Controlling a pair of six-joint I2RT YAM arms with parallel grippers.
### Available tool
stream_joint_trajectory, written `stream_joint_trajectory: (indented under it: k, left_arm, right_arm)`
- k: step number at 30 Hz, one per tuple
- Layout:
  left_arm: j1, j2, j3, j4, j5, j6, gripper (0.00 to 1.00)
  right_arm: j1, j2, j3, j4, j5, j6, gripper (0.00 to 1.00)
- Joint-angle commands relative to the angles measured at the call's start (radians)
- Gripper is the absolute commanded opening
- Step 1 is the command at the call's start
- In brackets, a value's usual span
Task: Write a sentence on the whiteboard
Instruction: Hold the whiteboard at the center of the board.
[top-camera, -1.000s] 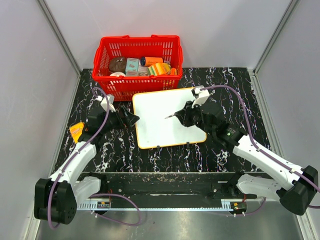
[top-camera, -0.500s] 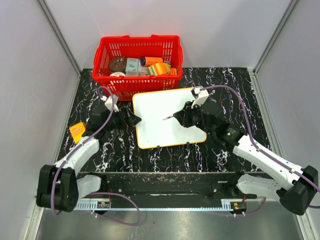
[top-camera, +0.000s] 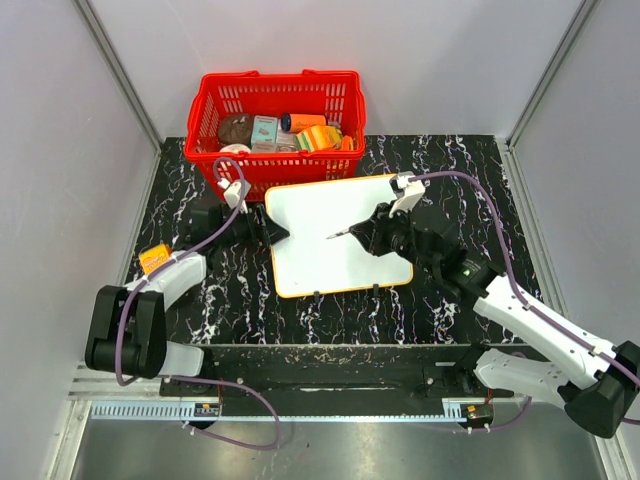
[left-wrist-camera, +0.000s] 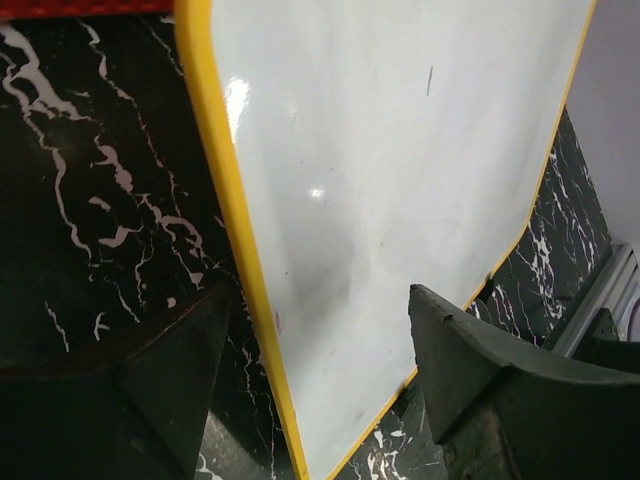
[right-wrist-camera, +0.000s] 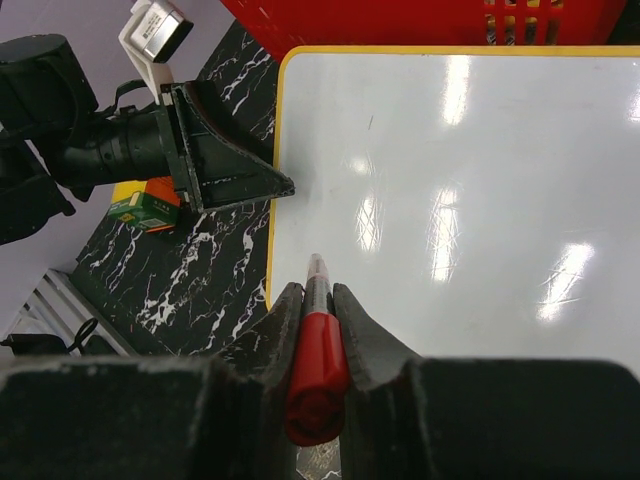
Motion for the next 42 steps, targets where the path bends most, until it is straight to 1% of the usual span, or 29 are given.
stream_joint_trajectory:
  k: [1,6,10,13,14,15,17,18,19,23,24,27,32,38,42]
  left_arm:
    - [0.006,0.054,0.048,0.122,0.121,0.054,0.75]
    - [0.009,0.117,0.095,0.166,0.215,0.076,0.73]
    - [0.011,0.156,0.123,0.177,0.244,0.083,0.68]
    - [0.011,0.173,0.134,0.167,0.269,0.100,0.59]
    - [0.011,0.175,0.131,0.167,0.283,0.103,0.52]
    - [0.011,0.175,0.128,0.167,0.290,0.106,0.48]
    - [0.011,0.172,0.118,0.167,0.303,0.114,0.44]
    - [0.011,0.170,0.108,0.167,0.307,0.115,0.36]
    - [0.011,0.167,0.103,0.170,0.315,0.115,0.32]
    - [0.011,0.158,0.066,0.199,0.342,0.102,0.20]
    - [0.011,0.155,0.062,0.199,0.347,0.096,0.12]
    - [0.011,0.143,0.034,0.206,0.353,0.089,0.00]
    - [0.011,0.115,-0.009,0.185,0.333,0.106,0.00]
    - [0.011,0.098,-0.046,0.153,0.313,0.138,0.00]
    - [0.011,0.100,-0.063,0.156,0.313,0.135,0.00]
  right_arm:
    - [0.008,-0.030,0.024,0.005,0.019,-0.014,0.00]
    - [0.008,-0.036,0.021,-0.006,0.024,-0.017,0.00]
    - [0.008,-0.041,0.017,-0.012,0.030,-0.019,0.00]
    - [0.008,-0.042,0.014,-0.013,0.036,-0.020,0.00]
    - [0.008,-0.042,0.013,-0.013,0.038,-0.022,0.00]
    - [0.008,-0.042,0.011,-0.016,0.041,-0.023,0.00]
    - [0.008,-0.042,0.008,-0.018,0.048,-0.026,0.00]
    - [0.008,-0.042,0.007,-0.018,0.050,-0.028,0.00]
    - [0.008,-0.041,0.007,-0.018,0.055,-0.033,0.00]
    - [0.008,-0.036,0.007,-0.018,0.061,-0.037,0.00]
    - [0.008,-0.035,0.004,-0.016,0.065,-0.037,0.00]
    - [0.008,-0.029,-0.001,-0.013,0.070,-0.039,0.00]
    - [0.008,-0.024,-0.004,0.002,0.062,-0.045,0.00]
    - [0.008,-0.002,0.007,0.039,0.038,-0.091,0.00]
    - [0.009,0.066,0.034,0.074,0.018,-0.126,0.00]
